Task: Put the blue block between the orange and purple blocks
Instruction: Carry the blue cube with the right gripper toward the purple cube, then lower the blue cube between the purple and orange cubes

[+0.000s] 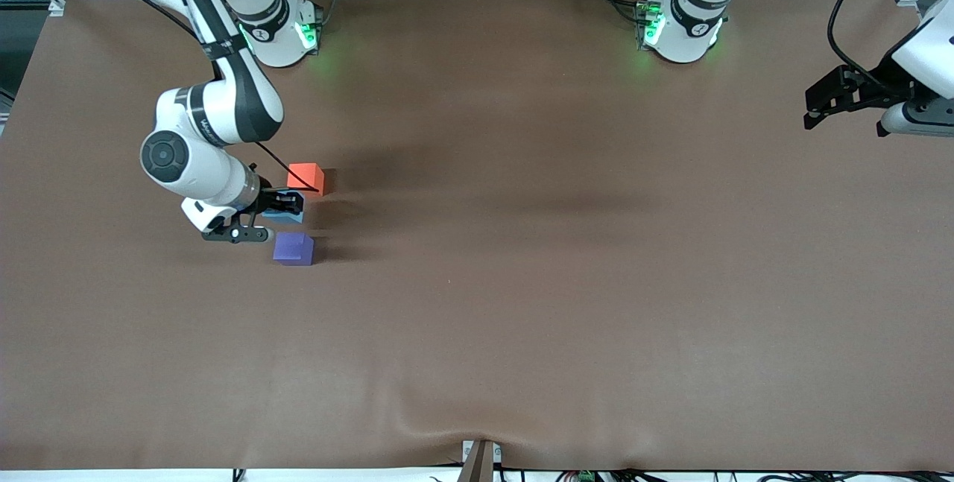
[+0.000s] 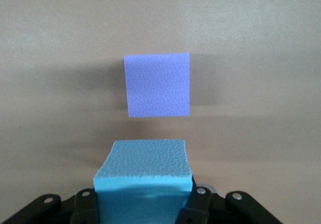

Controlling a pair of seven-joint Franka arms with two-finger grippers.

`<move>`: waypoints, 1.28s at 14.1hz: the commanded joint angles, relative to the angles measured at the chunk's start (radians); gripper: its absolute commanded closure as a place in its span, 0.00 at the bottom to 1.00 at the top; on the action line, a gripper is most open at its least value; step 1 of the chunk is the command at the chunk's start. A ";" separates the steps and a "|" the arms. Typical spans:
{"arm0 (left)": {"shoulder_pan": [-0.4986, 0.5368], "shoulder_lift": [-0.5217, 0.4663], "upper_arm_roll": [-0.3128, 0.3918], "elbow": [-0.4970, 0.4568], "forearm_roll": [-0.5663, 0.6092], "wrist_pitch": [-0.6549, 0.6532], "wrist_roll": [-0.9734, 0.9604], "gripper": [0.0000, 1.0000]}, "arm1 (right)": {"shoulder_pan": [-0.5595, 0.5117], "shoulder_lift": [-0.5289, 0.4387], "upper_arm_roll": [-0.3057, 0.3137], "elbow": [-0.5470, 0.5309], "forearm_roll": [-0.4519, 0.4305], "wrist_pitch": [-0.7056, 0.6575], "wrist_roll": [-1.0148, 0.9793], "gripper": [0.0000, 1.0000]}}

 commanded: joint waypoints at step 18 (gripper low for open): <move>0.008 0.006 -0.006 0.021 -0.016 -0.023 -0.004 0.00 | 0.013 0.118 0.003 -0.095 -0.026 0.245 0.015 1.00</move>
